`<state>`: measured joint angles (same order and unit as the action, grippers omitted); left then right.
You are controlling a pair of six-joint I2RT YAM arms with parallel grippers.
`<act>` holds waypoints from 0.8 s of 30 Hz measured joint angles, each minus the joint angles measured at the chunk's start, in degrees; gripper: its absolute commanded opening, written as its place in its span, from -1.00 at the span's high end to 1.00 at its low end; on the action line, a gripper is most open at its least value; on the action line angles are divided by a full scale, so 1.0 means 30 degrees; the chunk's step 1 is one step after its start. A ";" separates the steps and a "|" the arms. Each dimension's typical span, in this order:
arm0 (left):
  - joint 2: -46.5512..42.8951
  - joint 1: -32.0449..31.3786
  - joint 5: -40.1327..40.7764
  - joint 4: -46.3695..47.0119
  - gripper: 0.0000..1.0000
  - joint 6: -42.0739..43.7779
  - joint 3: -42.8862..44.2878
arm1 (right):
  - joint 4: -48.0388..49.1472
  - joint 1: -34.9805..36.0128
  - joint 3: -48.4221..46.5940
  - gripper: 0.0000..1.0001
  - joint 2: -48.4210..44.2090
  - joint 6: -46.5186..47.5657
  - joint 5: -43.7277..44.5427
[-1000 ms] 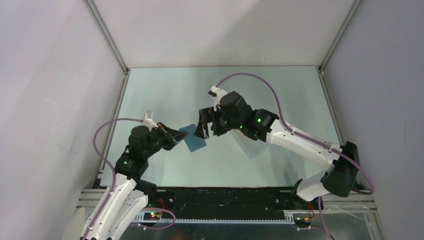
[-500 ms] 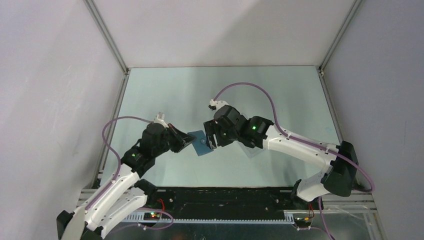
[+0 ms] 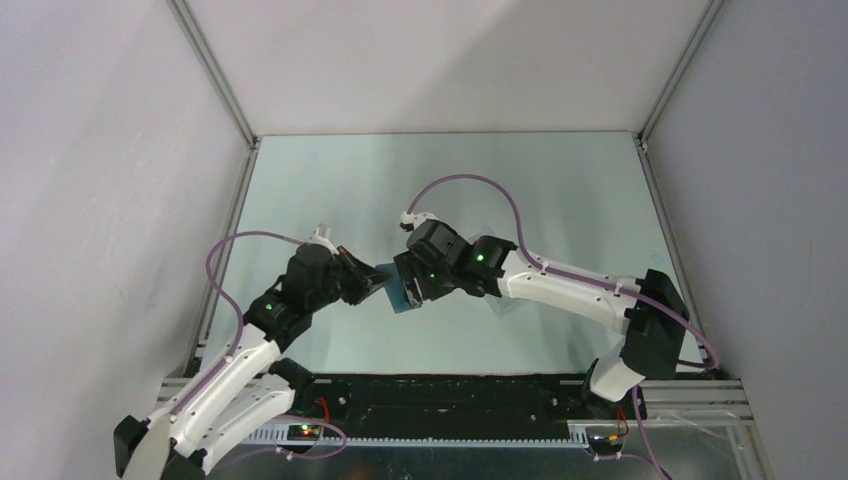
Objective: Put the credit cards into the card holder
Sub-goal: Open the card holder.
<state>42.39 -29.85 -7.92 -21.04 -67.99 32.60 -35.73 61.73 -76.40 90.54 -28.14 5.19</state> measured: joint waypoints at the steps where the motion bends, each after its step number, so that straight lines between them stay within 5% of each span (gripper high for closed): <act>1: 0.0000 0.0000 0.0007 -0.0029 1.00 0.0000 0.0000 | -0.0022 0.0044 -0.0160 -0.27 0.0226 0.0036 0.0073; 12: 0.0160 -0.0058 -0.0284 -0.0211 1.00 0.0000 -0.0015 | -0.0277 0.0838 -0.1479 0.02 0.1348 0.0270 0.2120; 24: 0.0153 -0.0197 -0.0408 -0.0182 1.00 -0.0058 -0.0015 | -0.0634 0.1581 -0.2178 0.69 0.1851 -0.0219 0.4728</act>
<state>42.85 -30.44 -9.15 -21.58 -68.16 32.56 -37.63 66.48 -82.94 96.09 -28.80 19.38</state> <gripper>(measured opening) 0.039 0.205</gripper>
